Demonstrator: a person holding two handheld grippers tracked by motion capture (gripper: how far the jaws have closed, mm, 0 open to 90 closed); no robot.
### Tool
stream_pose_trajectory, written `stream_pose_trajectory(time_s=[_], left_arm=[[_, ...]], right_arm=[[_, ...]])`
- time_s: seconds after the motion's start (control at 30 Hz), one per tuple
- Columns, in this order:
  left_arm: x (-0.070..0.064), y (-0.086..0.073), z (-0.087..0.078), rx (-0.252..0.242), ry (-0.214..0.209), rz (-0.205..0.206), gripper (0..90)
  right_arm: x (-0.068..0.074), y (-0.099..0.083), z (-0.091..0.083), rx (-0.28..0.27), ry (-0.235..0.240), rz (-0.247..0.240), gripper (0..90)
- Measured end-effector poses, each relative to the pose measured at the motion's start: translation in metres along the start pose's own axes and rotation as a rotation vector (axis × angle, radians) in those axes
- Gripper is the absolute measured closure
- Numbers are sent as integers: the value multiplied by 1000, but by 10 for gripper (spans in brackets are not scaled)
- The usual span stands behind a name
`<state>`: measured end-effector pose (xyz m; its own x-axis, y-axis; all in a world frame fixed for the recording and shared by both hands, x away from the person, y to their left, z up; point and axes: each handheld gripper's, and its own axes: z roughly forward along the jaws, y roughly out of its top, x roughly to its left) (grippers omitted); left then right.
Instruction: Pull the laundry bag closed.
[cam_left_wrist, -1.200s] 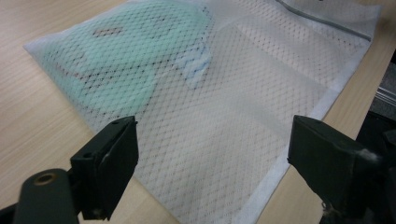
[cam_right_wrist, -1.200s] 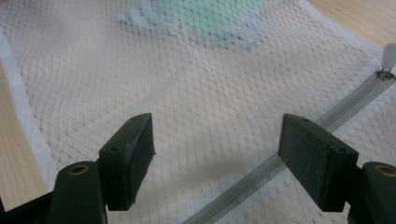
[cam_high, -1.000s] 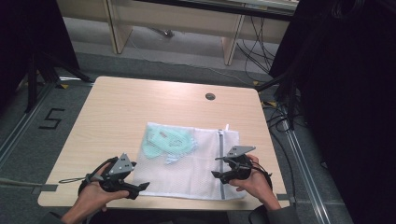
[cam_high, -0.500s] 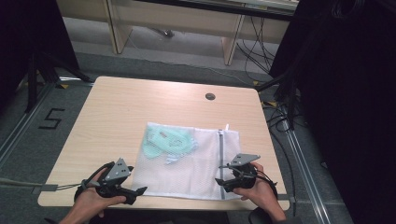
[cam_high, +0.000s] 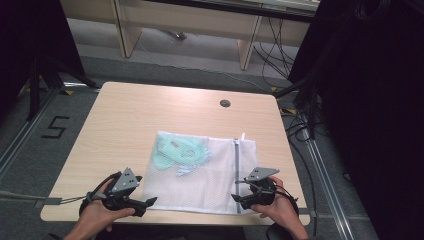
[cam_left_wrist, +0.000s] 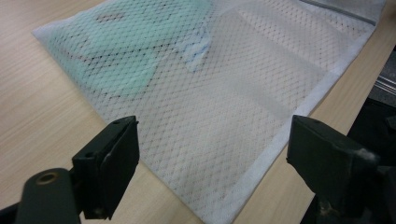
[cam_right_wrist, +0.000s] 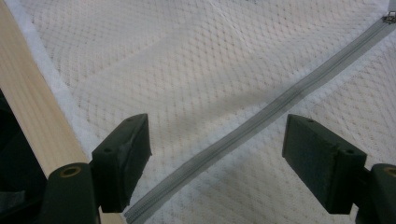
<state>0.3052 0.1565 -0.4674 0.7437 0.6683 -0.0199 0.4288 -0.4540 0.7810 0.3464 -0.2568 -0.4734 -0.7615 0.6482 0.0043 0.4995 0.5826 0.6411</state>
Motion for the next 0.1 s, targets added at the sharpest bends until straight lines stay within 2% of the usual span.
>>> stream_pose_trajectory(time_s=[0.03,0.1], left_arm=[[-1,0,0,1,5,-14,165],[0,0,0,4,9,-14,165]], right_arm=[[0,0,0,2,2,-1,241],[-4,0,1,-15,-3,-46,239]])
